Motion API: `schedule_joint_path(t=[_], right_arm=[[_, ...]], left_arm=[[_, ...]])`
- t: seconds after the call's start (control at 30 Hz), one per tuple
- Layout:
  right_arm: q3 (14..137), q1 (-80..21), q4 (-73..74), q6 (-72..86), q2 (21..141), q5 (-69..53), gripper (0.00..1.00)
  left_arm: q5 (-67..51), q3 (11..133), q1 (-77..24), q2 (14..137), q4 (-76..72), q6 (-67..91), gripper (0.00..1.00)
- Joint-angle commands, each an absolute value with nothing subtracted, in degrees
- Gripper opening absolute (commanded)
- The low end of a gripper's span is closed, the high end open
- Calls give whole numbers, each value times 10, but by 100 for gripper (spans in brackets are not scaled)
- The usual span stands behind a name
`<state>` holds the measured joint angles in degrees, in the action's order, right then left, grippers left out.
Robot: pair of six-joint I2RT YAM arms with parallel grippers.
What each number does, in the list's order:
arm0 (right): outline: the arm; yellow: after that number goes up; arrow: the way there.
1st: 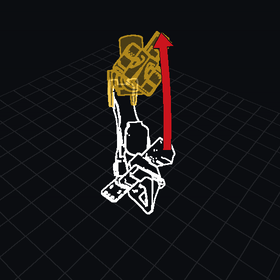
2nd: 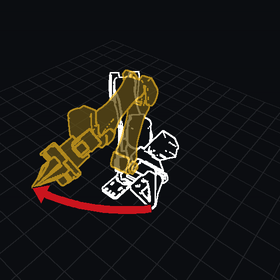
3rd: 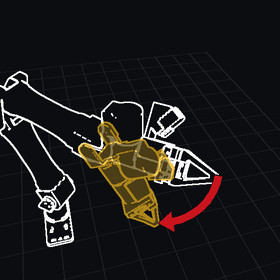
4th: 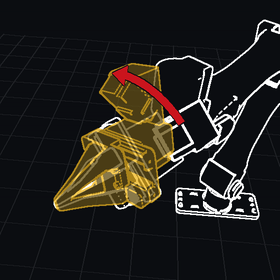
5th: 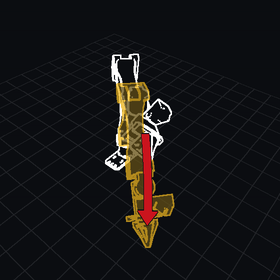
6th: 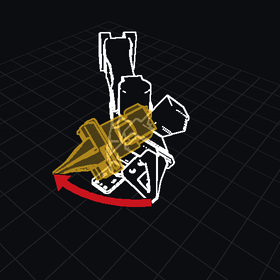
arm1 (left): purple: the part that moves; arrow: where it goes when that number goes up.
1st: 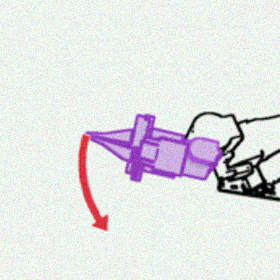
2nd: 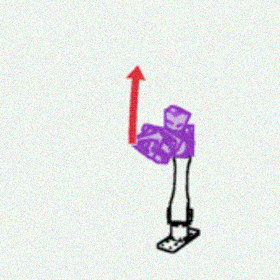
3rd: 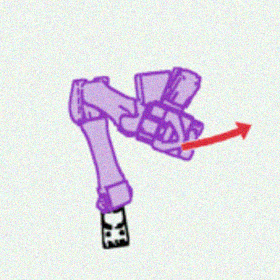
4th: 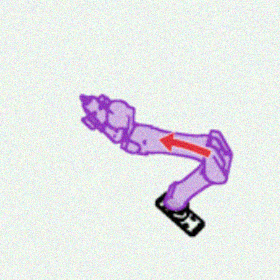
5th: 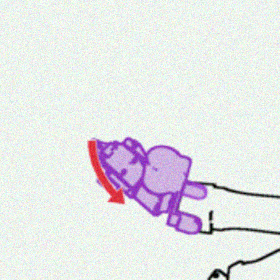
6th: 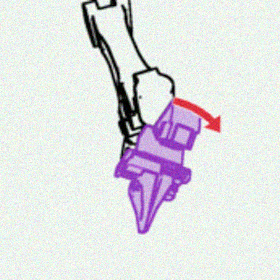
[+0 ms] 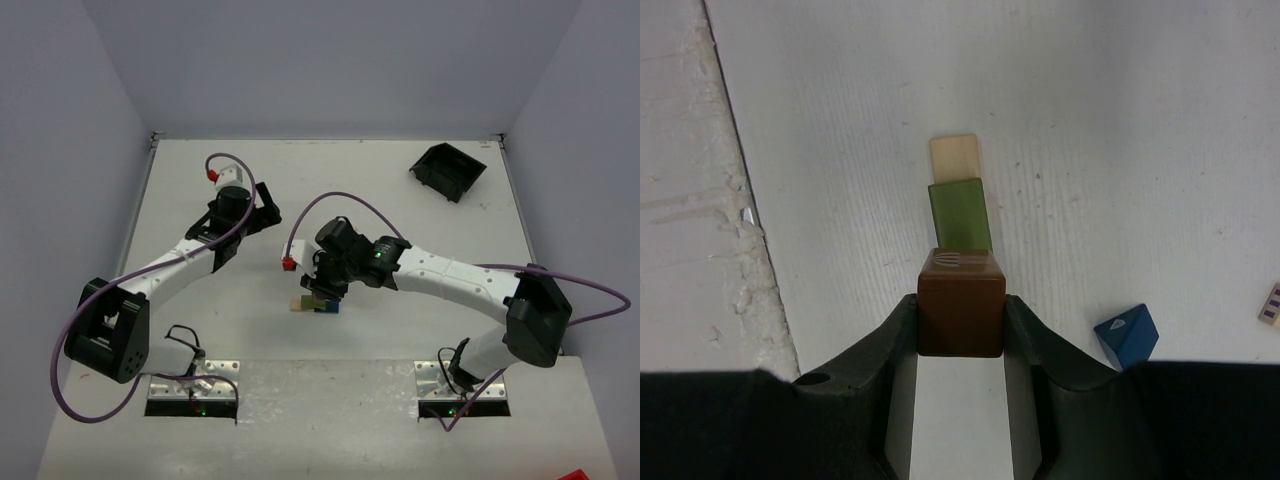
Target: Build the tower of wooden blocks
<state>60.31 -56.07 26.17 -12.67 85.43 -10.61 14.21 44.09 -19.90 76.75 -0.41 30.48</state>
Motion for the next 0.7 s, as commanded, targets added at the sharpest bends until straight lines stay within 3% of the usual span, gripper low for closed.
schedule_joint_path(t=[0.0, 0.67], right_arm=[[613, -562, 245, -131, 839, -109, 21], [616, -562, 249, -150, 854, -121, 21]], left_arm=[[151, 439, -195, 751, -32, 308, 100], [162, 439, -195, 753, -28, 308, 100]])
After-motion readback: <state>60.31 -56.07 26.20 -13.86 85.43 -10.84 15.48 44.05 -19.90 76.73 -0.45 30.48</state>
